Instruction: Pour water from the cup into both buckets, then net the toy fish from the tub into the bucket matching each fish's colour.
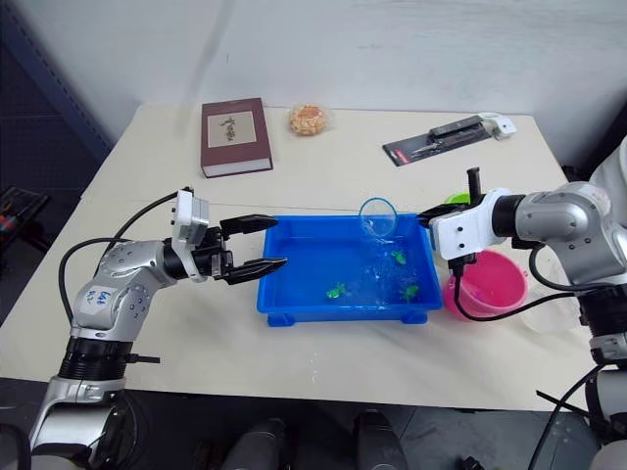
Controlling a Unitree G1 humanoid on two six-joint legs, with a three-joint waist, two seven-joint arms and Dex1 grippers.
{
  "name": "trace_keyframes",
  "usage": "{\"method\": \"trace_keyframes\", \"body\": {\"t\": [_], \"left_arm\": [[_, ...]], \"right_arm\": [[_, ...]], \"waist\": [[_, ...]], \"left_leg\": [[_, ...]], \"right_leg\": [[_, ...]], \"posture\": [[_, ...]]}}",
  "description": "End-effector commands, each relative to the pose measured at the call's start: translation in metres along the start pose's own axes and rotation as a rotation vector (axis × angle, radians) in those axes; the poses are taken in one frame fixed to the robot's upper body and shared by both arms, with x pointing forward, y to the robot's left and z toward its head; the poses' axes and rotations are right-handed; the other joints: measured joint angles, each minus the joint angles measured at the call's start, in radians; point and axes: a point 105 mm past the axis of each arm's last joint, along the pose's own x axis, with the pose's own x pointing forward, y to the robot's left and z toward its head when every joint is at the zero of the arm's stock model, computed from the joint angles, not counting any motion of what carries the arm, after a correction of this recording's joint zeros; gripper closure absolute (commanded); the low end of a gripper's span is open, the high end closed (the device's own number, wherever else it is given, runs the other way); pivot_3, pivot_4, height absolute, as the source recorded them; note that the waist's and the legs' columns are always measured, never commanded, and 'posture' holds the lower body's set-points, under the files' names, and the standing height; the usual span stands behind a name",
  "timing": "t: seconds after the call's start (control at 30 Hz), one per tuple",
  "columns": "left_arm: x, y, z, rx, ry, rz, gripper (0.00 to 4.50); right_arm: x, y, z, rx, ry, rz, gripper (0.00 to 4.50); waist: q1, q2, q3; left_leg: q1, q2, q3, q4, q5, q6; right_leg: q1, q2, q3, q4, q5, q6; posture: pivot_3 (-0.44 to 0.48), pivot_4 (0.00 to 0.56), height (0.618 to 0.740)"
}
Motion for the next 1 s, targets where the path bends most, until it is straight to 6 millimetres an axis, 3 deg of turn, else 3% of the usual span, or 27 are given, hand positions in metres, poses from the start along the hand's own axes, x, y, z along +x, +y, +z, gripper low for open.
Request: {"method": "trace_keyframes", "body": {"t": [0.03, 0.37, 0.57, 0.8, 1.0], "left_arm": [[-0.001, -0.001, 0.01, 0.036, -0.018, -0.01, 0.04], [0.002, -0.002, 0.01, 0.03, -0.021, -0.032, 0.04], [0.004, -0.002, 0.011, 0.028, -0.022, -0.037, 0.04], [0.007, -0.002, 0.012, 0.027, -0.025, -0.038, 0.04], [0.007, -0.003, 0.011, 0.023, -0.025, -0.039, 0.04]], "right_arm": [[-0.02, -0.005, 0.009, 0.048, -0.037, -0.016, 4.5], [-0.026, 0.046, 0.017, 0.117, -0.001, 0.288, 4.5], [-0.017, 0.052, 0.004, 0.054, 0.044, 0.288, 4.5], [-0.016, 0.042, -0.019, -0.044, 0.091, 0.229, 4.5], [-0.009, 0.0, -0.001, -0.109, -0.041, -0.044, 4.5]], "waist": [[-0.001, 0.0, 0.0], [-0.004, 0.0, 0.0], [-0.003, 0.0, 0.0], [-0.004, 0.0, 0.0], [-0.004, 0.0, 0.0]], "left_leg": [[0.0, 0.0, -0.001, 0.0, 0.0, 0.0], [0.001, 0.0, 0.001, 0.0, 0.0, 0.0], [0.001, 0.0, 0.001, 0.0, 0.0, 0.0], [0.002, 0.0, 0.002, 0.0, 0.0, 0.0], [0.002, 0.0, 0.002, 0.0, 0.0, 0.0]], "right_leg": [[0.001, 0.0, 0.0, 0.0, 0.0, 0.0], [0.001, 0.0, 0.001, 0.001, 0.0, 0.0], [0.001, 0.0, 0.001, 0.001, 0.0, 0.0], [0.0, 0.0, 0.001, 0.001, 0.0, 0.0], [0.0, 0.0, 0.001, 0.001, 0.0, 0.0]], "posture": [[0.0, 0.15, 0.74], [0.0, 0.15, 0.74], [0.0, 0.15, 0.74], [0.0, 0.15, 0.74], [0.0, 0.15, 0.74]]}}
